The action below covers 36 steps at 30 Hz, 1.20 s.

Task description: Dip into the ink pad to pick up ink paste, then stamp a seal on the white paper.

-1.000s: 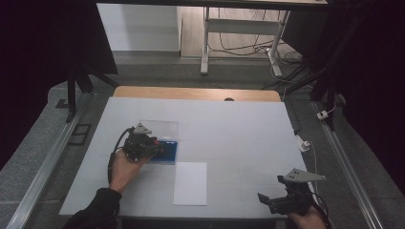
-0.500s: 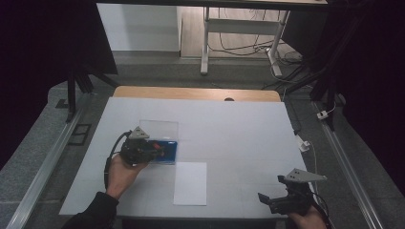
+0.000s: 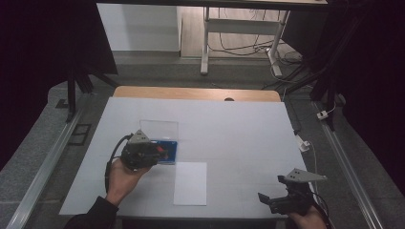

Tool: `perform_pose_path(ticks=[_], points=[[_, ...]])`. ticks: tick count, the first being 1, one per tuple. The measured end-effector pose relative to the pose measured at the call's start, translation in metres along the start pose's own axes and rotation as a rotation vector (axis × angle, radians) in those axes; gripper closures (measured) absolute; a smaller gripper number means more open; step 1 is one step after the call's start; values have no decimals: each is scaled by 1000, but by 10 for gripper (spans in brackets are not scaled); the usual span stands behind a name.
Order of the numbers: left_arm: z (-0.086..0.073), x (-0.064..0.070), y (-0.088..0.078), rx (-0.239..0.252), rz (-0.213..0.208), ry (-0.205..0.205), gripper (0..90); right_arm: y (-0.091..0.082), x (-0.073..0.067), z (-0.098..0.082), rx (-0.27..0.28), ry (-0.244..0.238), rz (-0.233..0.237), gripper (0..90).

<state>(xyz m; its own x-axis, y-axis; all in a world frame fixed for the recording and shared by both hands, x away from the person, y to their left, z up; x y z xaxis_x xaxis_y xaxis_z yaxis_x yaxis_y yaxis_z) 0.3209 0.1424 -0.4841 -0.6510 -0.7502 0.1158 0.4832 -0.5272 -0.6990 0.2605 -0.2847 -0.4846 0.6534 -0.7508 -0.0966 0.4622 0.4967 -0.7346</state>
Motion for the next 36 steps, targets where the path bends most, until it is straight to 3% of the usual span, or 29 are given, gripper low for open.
perform_pose_path(ticks=[6, 12, 36], points=[[3, 14, 0, -3, -20, 45, 583, 0, 0, 0, -1, 0, 0, 0], [4, 24, 3, -27, -10, 95, 584, 0, 0, 0, 4, 1, 2, 0], [11, 55, 26, -82, -94, 169, 584, 1, -1, 0, -5, -4, 1, 0]])
Point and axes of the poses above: each handheld gripper's, and its own axes: y roughly forward along the jaws, z roughly out of its top, x roughly to its right, the point moved 4 cm from there along y, roughly forward along the jaws, and after that the axes turned 6 degrees about -x, right-handed, at the moved point
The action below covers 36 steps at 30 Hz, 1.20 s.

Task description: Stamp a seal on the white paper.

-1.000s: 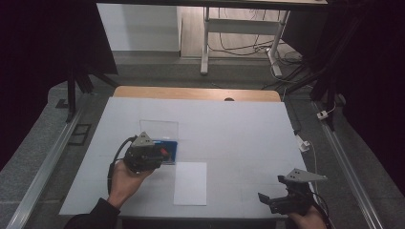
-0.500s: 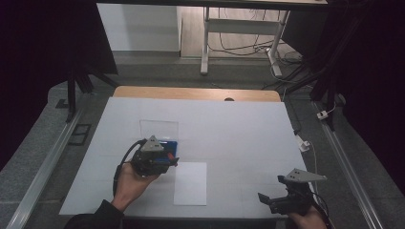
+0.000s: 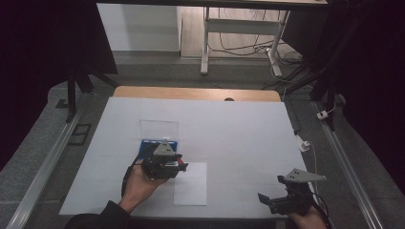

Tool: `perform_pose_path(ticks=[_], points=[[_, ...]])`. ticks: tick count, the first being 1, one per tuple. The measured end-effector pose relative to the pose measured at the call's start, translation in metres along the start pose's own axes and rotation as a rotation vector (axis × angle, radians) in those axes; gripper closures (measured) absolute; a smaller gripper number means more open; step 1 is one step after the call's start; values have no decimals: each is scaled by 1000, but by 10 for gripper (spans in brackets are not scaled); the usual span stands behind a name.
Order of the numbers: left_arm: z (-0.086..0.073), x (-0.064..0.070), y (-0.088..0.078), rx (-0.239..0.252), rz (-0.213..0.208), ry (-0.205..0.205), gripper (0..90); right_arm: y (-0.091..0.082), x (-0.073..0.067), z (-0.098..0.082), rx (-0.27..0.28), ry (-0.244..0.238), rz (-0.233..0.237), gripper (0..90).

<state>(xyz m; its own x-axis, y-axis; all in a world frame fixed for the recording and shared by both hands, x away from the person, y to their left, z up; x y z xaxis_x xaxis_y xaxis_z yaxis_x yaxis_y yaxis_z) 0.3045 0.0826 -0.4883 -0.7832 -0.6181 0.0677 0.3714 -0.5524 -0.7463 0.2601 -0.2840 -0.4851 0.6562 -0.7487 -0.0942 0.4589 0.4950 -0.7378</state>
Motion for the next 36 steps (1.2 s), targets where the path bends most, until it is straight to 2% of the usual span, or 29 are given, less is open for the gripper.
perform_pose_path(ticks=[11, 16, 36], points=[[2, 8, 14, -34, -25, 24, 584, 0, 0, 0, -3, -3, -1, 0], [0, 9, 24, -52, -33, 22, 584, 0, 0, 0, -4, -5, -3, 0], [-11, 15, 52, -124, -35, 52, 584, 0, -1, 0, -4, -6, -2, 0]])
Point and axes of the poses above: each handheld gripper's, and its own axes: y roughly forward along the jaws, z roughly out of its top, x roughly to its right, the point moved 4 cm from there along y, roughly forward along the jaws, and after that the axes turned 6 degrees about -x, right-handed, at the moved point
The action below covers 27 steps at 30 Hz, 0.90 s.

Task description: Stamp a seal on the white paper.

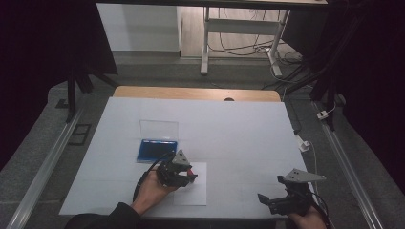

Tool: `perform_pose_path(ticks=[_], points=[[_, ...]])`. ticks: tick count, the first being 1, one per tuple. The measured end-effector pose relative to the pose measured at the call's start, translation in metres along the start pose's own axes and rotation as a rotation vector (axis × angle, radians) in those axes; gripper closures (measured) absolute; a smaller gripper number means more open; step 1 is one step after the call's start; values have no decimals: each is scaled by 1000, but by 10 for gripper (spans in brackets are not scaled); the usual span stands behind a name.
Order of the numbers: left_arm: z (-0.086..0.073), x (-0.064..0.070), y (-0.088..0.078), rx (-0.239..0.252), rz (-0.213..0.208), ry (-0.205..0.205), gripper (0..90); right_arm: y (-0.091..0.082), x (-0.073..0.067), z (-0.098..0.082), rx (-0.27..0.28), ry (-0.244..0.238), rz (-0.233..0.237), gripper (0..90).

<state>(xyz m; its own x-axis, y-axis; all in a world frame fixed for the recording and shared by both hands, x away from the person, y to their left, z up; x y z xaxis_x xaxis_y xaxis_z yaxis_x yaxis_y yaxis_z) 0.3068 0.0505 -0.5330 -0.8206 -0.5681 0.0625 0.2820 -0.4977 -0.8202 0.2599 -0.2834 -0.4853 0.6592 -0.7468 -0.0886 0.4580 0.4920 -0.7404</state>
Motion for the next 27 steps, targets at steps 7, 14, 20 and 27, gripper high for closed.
perform_pose_path(ticks=[7, 14, 20, 27], points=[[-1, 0, 3, -11, 2, 2, 585, 0, 0, 0, 1, 0, 0, 0], [-3, 2, 4, 4, 13, -10, 587, 0, 0, 0, -4, -2, 0, 0], [-4, 4, 5, -5, 20, -8, 587, 1, -1, 0, -6, -4, -1, 0], [-3, 8, 5, -19, 60, -2, 588, 1, -1, 0, -9, -5, -3, 0]])
Point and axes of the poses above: each handheld gripper's, and its own axes: y roughly forward along the jaws, z roughly out of its top, x roughly to its right, the point moved 4 cm from there along y, roughly forward along the jaws, and after that the axes turned 6 degrees about -x, right-handed, at the moved point
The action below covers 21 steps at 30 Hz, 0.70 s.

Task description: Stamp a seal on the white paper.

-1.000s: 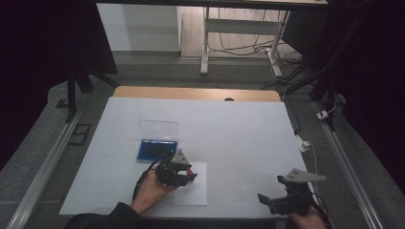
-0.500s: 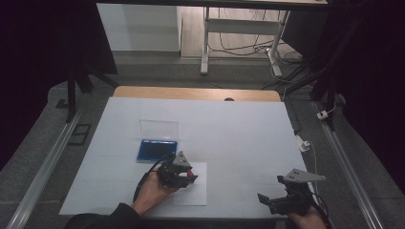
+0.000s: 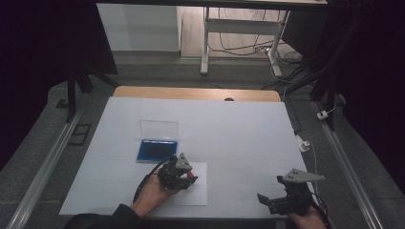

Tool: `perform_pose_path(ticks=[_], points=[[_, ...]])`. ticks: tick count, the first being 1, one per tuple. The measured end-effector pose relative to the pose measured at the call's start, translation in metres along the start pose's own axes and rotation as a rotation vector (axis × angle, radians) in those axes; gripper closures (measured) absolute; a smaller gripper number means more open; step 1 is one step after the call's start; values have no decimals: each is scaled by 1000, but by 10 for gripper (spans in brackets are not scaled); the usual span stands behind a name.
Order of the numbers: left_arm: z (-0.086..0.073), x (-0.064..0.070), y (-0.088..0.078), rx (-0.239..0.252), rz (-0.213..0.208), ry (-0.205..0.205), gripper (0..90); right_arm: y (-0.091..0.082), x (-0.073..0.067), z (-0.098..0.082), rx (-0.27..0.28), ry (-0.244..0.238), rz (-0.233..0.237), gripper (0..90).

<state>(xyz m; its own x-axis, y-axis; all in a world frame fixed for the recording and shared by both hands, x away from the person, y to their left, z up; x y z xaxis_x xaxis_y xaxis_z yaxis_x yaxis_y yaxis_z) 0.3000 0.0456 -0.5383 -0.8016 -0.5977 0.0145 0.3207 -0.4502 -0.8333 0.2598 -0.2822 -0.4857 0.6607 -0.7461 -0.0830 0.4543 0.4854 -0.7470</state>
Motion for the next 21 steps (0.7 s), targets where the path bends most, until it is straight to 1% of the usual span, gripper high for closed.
perform_pose_path(ticks=[3, 6, 13, 14, 17, 21], points=[[1, 0, 0, -6, 2, 2, 589, 0, 0, 0, 0, 0, 0, 0], [1, -1, 0, -8, -10, -6, 590, 0, 0, 0, 1, 0, 1, 0], [1, -8, 0, -3, -64, -46, 590, 0, 0, 0, 3, 1, 2, 0], [1, -7, 0, -1, -62, -44, 591, 0, 0, 0, 3, 1, 2, 0], [2, -3, 0, -11, -23, -13, 591, 0, 0, 0, 2, 0, 1, 0], [2, 0, 0, -12, 3, 2, 591, 0, 0, 0, 0, -1, 0, 0]])
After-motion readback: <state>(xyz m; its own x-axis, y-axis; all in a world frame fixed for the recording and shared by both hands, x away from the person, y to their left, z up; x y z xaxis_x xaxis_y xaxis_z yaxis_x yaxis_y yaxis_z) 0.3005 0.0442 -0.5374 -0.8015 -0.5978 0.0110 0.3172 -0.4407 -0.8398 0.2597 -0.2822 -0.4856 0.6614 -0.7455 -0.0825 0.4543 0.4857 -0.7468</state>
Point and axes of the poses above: each handheld gripper's, and its own axes: y roughly forward along the jaws, z roughly out of its top, x roughly to its right, the point moved 4 cm from there along y, roughly forward along the jaws, and after that the axes turned 6 degrees about -x, right-handed, at the moved point
